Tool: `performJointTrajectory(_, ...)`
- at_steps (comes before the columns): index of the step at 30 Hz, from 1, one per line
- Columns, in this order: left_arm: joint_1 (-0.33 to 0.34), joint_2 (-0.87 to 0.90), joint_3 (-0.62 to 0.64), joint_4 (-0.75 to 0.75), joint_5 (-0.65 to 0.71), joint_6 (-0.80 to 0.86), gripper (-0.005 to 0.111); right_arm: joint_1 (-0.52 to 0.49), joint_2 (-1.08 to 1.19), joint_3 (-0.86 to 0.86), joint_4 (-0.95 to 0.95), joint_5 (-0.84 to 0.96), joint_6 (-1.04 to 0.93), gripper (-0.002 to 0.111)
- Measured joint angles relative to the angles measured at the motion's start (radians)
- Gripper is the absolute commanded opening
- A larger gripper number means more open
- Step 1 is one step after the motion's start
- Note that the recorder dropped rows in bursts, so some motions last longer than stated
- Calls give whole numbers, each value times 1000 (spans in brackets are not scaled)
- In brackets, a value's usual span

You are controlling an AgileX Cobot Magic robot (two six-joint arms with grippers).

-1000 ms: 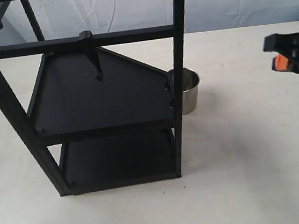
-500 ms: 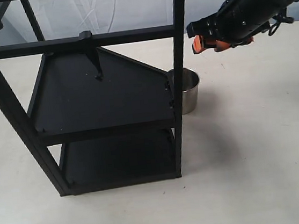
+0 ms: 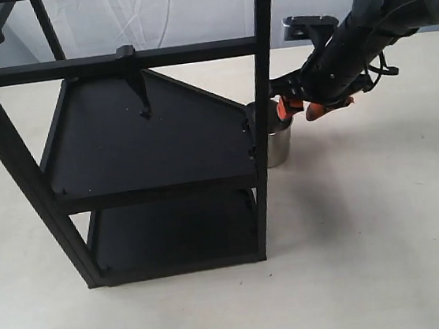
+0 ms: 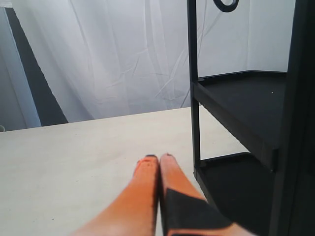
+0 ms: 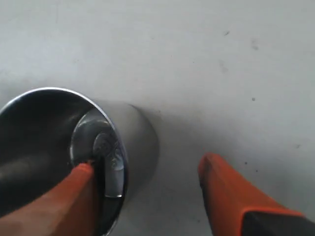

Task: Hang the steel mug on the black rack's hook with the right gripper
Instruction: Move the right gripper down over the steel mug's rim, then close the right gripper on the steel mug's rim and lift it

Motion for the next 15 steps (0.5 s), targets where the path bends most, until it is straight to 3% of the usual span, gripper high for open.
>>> performJointTrajectory(3, 0, 0, 0, 0, 0, 0, 2, 2, 27, 0, 4, -8, 0, 0)
performJointTrajectory(6, 0, 0, 0, 0, 0, 0, 2, 4, 32, 0, -11, -6, 2, -1)
performJointTrajectory(10, 0, 0, 0, 0, 0, 0, 2, 4, -9, 17, -141, 62, 186, -1)
performJointTrajectory(15, 0, 0, 0, 0, 0, 0, 2, 4, -259, 287, -252, 36, 361, -1)
